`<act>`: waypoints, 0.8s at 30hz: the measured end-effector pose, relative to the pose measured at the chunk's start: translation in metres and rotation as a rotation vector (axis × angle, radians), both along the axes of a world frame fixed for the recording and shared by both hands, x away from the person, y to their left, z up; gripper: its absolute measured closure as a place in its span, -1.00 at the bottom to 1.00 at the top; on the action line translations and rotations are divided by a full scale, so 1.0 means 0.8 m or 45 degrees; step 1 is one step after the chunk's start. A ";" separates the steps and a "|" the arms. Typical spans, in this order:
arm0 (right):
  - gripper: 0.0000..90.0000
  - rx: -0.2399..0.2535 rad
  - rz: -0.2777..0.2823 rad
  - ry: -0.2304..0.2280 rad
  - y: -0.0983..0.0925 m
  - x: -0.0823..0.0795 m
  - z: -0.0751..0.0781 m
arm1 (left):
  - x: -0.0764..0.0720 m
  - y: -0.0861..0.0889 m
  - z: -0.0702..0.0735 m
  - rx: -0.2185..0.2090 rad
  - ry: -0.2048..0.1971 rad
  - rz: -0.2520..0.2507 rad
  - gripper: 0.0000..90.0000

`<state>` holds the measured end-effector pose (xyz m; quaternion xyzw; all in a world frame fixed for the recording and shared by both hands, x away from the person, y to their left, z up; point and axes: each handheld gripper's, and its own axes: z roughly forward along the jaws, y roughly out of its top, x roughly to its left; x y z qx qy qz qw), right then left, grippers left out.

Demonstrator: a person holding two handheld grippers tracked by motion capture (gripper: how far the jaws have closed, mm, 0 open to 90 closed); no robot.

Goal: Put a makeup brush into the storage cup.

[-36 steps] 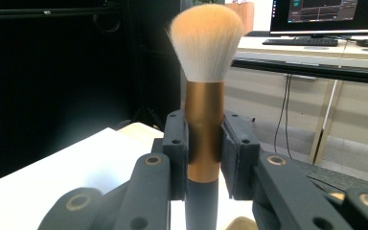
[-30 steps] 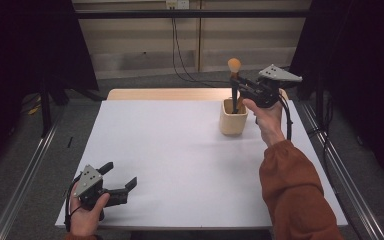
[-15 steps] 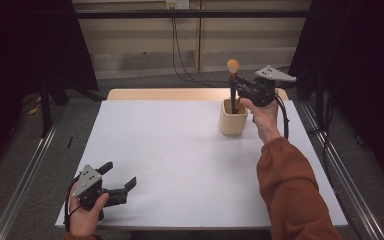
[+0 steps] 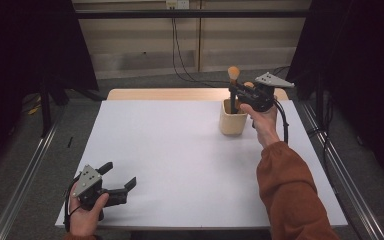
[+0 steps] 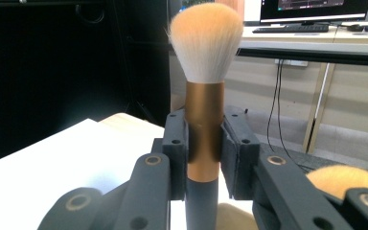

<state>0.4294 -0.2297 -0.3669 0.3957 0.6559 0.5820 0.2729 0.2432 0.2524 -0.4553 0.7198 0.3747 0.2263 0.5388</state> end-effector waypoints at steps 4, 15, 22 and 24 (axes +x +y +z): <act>0.65 -0.002 -0.009 0.021 -0.003 0.001 -0.009 | 0.000 0.000 0.000 0.000 0.000 -0.002 -0.95; 0.65 0.002 -0.030 0.044 -0.009 0.002 -0.023 | 0.000 0.000 0.000 0.000 0.000 -0.001 -0.95; 0.65 -0.012 -0.027 0.068 -0.009 -0.001 -0.037 | 0.000 0.000 0.000 0.000 0.000 -0.002 -0.95; 0.65 -0.022 -0.023 0.070 -0.008 -0.002 -0.040 | 0.000 0.000 0.000 0.001 0.000 -0.002 -0.95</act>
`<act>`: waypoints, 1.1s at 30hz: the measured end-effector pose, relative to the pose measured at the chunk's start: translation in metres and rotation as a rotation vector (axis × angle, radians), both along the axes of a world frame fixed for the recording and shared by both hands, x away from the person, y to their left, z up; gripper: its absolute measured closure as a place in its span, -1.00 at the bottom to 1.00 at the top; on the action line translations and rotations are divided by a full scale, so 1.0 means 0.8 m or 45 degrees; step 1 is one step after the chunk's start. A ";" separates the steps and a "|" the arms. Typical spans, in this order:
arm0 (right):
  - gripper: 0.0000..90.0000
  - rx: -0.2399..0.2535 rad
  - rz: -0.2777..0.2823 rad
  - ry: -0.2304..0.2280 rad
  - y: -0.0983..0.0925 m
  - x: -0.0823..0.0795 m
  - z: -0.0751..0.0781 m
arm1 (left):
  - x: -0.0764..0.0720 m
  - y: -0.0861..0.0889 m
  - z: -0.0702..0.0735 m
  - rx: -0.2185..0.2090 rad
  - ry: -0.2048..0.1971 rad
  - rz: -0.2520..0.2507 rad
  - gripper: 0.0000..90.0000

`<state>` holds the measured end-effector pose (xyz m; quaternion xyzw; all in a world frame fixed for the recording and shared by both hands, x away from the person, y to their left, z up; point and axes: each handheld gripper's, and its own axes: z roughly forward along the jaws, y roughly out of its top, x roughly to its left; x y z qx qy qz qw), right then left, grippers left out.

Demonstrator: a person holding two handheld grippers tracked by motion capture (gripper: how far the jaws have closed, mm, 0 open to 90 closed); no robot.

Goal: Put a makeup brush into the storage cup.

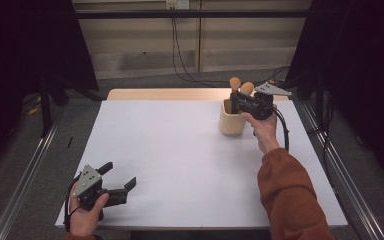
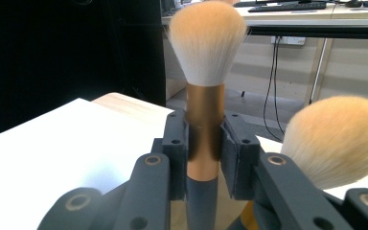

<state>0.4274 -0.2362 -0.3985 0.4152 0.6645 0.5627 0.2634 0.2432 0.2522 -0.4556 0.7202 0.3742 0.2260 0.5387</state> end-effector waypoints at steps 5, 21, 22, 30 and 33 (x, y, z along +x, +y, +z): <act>0.65 -0.015 0.009 0.027 0.002 -0.001 -0.012 | 0.000 0.000 0.000 0.000 -0.001 -0.001 -0.95; 0.54 -0.031 0.019 0.075 0.003 -0.009 -0.023 | 0.001 0.000 0.000 0.001 0.002 0.001 -0.95; 0.51 -0.031 0.018 0.079 0.004 -0.010 -0.023 | 0.001 0.000 0.000 0.004 0.001 0.003 -0.95; 0.30 -0.036 0.030 0.092 0.002 -0.016 -0.025 | 0.003 -0.001 0.000 -0.006 0.002 0.002 -0.95; 0.19 -0.034 0.036 0.091 0.002 -0.018 -0.023 | 0.004 -0.003 0.000 -0.004 0.008 0.002 -0.95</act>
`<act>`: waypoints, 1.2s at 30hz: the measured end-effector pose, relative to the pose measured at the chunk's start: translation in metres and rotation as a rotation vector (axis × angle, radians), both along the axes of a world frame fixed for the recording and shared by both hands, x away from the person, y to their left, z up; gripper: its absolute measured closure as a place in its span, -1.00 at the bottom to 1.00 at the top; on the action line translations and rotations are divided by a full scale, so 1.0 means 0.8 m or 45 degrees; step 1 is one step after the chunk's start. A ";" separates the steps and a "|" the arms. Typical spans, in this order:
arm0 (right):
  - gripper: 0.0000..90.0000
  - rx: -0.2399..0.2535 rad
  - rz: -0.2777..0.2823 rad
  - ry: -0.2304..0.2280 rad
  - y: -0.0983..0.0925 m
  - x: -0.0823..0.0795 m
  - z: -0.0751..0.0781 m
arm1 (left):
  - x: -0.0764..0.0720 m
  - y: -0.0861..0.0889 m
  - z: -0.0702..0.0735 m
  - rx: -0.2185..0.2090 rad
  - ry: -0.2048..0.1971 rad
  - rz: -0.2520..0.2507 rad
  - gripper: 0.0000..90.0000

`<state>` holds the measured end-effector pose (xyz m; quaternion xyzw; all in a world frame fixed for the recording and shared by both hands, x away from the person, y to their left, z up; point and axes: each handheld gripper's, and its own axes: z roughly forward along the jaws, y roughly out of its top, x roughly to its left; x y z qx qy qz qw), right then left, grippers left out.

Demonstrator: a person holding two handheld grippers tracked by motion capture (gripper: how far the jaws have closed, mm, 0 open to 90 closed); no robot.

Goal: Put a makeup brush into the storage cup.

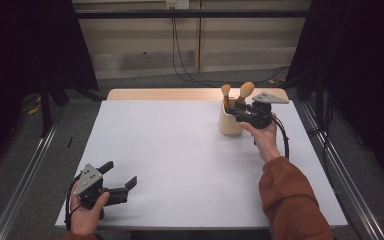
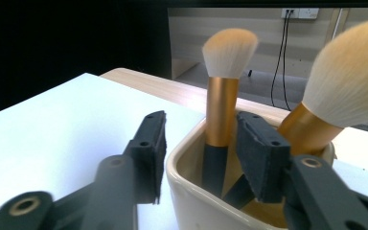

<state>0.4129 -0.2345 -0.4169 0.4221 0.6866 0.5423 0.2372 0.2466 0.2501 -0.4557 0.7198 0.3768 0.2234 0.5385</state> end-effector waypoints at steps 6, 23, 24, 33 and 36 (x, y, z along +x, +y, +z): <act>-0.25 0.005 -0.003 0.021 -0.001 -0.009 0.007 | 0.002 -0.001 0.000 0.002 0.001 0.001 -0.95; -0.90 0.067 0.066 0.023 -0.018 -0.045 0.006 | -0.004 0.003 0.001 -0.008 -0.018 0.016 -0.95; -0.90 0.075 0.071 0.026 -0.019 -0.048 0.005 | -0.004 0.004 0.001 -0.006 -0.018 0.015 -0.95; -0.91 0.038 -0.031 -0.017 -0.027 -0.073 0.001 | -0.006 0.004 0.002 -0.012 -0.016 0.023 -0.95; -0.95 0.049 -0.040 -0.030 -0.030 -0.082 -0.001 | -0.005 0.005 0.002 -0.012 -0.017 0.022 -0.95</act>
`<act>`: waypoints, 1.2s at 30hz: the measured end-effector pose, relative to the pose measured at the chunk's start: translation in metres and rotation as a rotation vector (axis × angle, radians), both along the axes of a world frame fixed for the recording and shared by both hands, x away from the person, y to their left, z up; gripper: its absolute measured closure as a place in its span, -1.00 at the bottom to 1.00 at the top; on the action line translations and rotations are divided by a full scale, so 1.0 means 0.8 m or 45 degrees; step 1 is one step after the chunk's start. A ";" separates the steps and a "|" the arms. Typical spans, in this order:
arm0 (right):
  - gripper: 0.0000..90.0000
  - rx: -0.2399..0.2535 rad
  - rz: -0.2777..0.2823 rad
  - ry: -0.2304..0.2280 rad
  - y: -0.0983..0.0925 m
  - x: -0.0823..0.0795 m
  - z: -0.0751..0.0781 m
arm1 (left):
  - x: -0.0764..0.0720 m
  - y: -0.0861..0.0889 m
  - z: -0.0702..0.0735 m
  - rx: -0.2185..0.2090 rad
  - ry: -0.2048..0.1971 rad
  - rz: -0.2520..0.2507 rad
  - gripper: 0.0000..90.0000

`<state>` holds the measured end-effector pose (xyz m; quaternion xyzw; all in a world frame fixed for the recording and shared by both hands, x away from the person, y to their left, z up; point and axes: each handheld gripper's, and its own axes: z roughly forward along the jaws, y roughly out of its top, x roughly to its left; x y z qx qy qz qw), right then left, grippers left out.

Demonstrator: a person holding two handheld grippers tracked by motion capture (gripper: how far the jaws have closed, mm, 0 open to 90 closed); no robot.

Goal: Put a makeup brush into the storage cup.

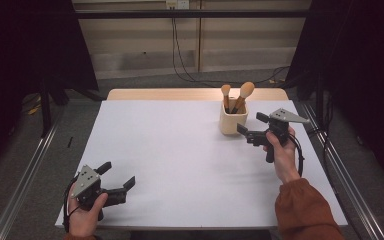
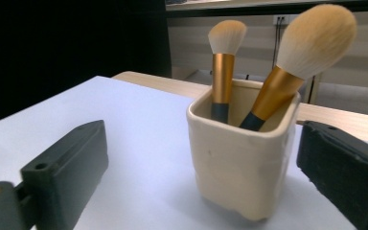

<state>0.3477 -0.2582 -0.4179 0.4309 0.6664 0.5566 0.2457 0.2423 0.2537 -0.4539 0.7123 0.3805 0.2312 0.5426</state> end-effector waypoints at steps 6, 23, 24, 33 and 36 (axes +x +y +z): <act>-0.99 -0.030 -0.063 -0.032 -0.005 -0.020 -0.004 | 0.000 0.000 0.000 -0.006 -0.005 -0.003 -0.95; -0.98 -0.097 -0.124 -0.046 -0.032 -0.078 -0.015 | -0.002 0.000 0.000 -0.002 -0.003 -0.008 -0.95; -0.98 -0.097 -0.126 -0.040 -0.035 -0.082 -0.017 | -0.002 0.000 0.000 -0.002 -0.003 -0.007 -0.95; -0.97 -0.122 -0.149 -0.014 -0.053 -0.114 -0.029 | -0.004 0.002 0.000 -0.003 0.000 -0.006 -0.95; -0.97 -0.132 -0.150 -0.006 -0.056 -0.124 -0.033 | -0.005 0.002 0.000 -0.001 -0.006 -0.005 -0.95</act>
